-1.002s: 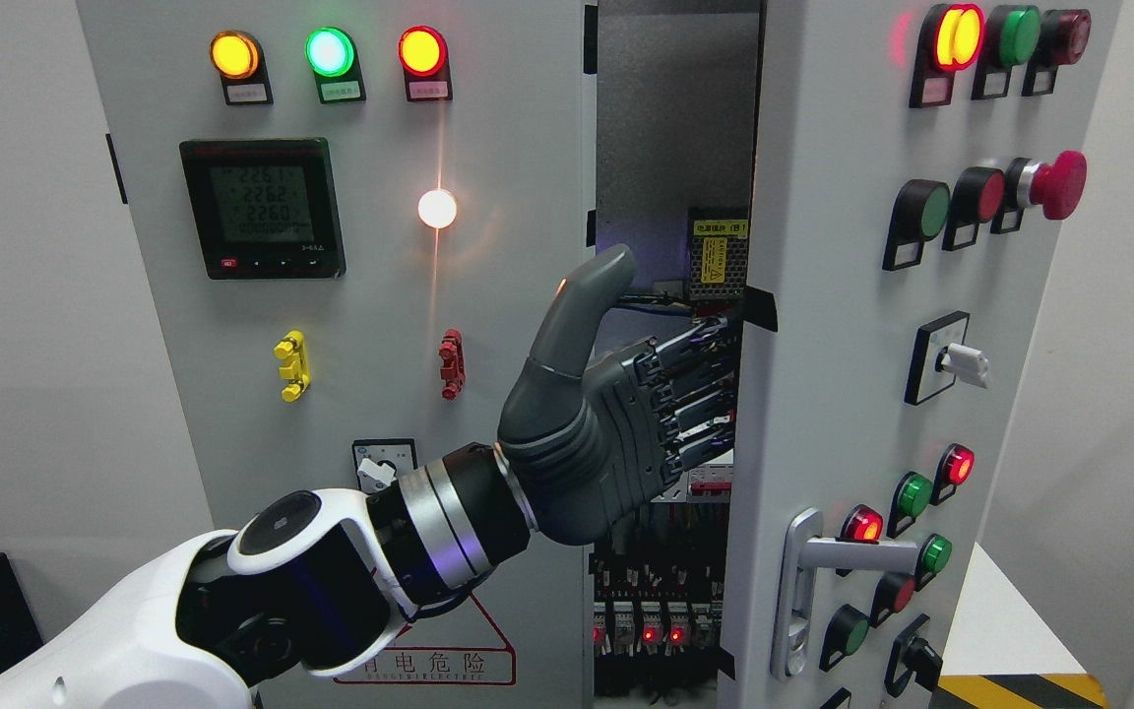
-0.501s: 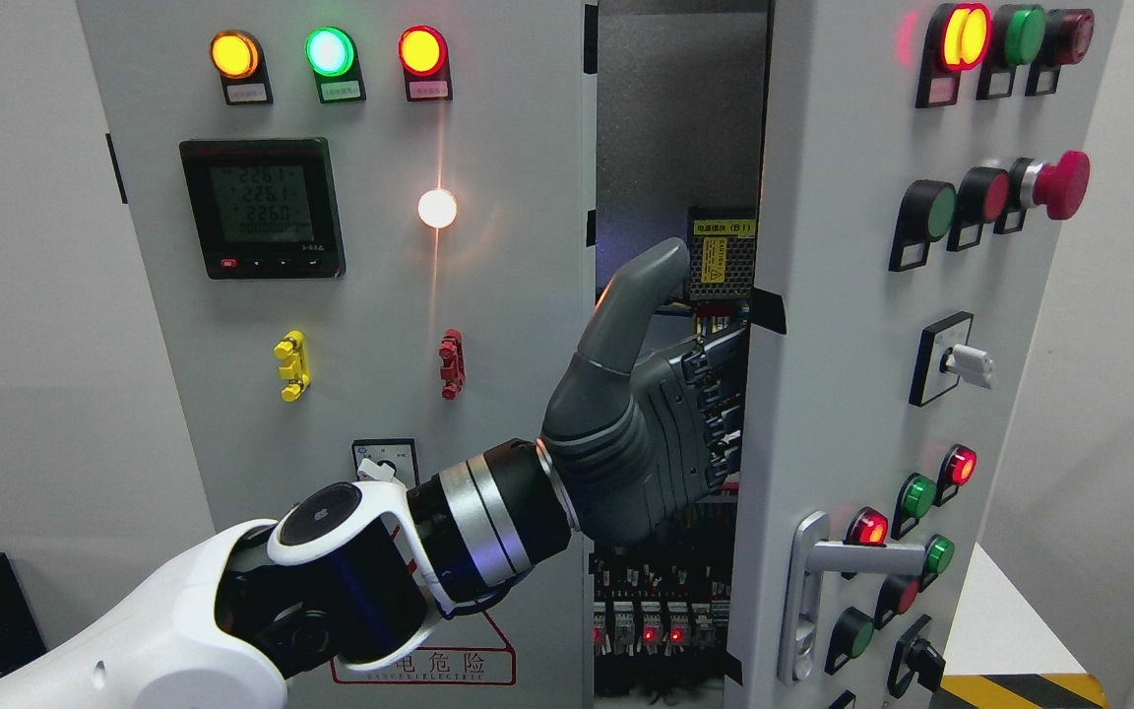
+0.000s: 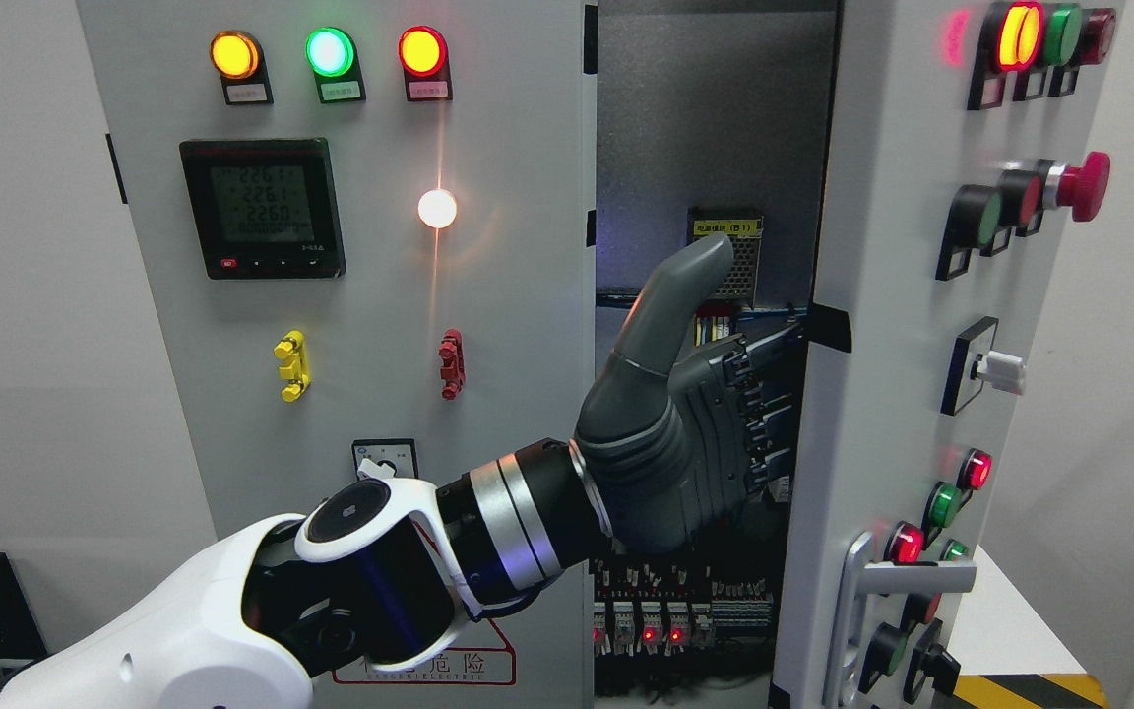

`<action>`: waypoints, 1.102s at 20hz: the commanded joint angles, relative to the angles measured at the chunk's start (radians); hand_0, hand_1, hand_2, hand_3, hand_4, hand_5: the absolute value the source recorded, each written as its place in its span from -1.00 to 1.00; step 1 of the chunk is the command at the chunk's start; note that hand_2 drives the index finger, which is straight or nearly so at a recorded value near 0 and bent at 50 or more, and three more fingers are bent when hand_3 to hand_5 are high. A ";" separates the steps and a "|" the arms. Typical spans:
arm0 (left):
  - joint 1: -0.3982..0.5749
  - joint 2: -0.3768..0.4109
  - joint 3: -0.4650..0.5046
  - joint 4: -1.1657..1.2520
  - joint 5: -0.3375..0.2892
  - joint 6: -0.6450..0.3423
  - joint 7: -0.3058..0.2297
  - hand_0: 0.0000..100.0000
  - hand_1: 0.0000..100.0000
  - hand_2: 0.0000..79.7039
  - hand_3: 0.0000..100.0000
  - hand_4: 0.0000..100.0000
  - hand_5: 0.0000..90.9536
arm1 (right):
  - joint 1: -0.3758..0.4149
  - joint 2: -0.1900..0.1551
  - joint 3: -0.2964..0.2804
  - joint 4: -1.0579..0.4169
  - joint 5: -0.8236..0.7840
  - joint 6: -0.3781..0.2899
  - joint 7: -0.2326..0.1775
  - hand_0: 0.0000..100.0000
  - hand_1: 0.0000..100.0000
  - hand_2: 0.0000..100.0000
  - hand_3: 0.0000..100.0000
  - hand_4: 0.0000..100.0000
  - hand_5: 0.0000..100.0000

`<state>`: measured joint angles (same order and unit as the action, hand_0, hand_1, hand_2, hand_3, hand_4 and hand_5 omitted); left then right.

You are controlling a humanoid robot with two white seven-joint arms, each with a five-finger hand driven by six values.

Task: Open door with both hands
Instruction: 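Pull the push-button door open toward the robot with the left hand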

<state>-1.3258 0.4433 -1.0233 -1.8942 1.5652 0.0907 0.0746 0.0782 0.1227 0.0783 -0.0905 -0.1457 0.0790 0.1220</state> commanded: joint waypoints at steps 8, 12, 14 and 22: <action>-0.006 -0.129 -0.067 0.012 -0.002 0.000 -0.001 -1.00 -1.00 -1.00 -1.00 -1.00 -1.00 | 0.000 0.000 0.000 0.000 0.000 -0.001 -0.001 -0.62 -1.00 -1.00 -1.00 -1.00 -1.00; -0.020 -0.166 -0.083 0.017 -0.005 0.000 -0.001 -1.00 -1.00 -1.00 -1.00 -1.00 -1.00 | 0.000 0.000 0.000 0.000 0.000 -0.001 -0.001 -0.62 -1.00 -1.00 -1.00 -1.00 -1.00; -0.023 -0.178 -0.093 0.027 -0.007 -0.003 -0.001 -1.00 -1.00 -1.00 -1.00 -1.00 -1.00 | 0.000 0.000 0.000 0.000 0.000 -0.001 -0.001 -0.62 -1.00 -1.00 -1.00 -1.00 -1.00; -0.041 -0.255 -0.090 0.079 -0.011 0.000 -0.001 -1.00 -1.00 -1.00 -1.00 -1.00 -1.00 | 0.000 0.000 0.000 0.000 0.000 -0.001 -0.001 -0.62 -1.00 -1.00 -1.00 -1.00 -1.00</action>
<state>-1.3577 0.2823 -1.0951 -1.8592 1.5568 0.0950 0.0737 0.0782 0.1227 0.0783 -0.0905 -0.1458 0.0790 0.1240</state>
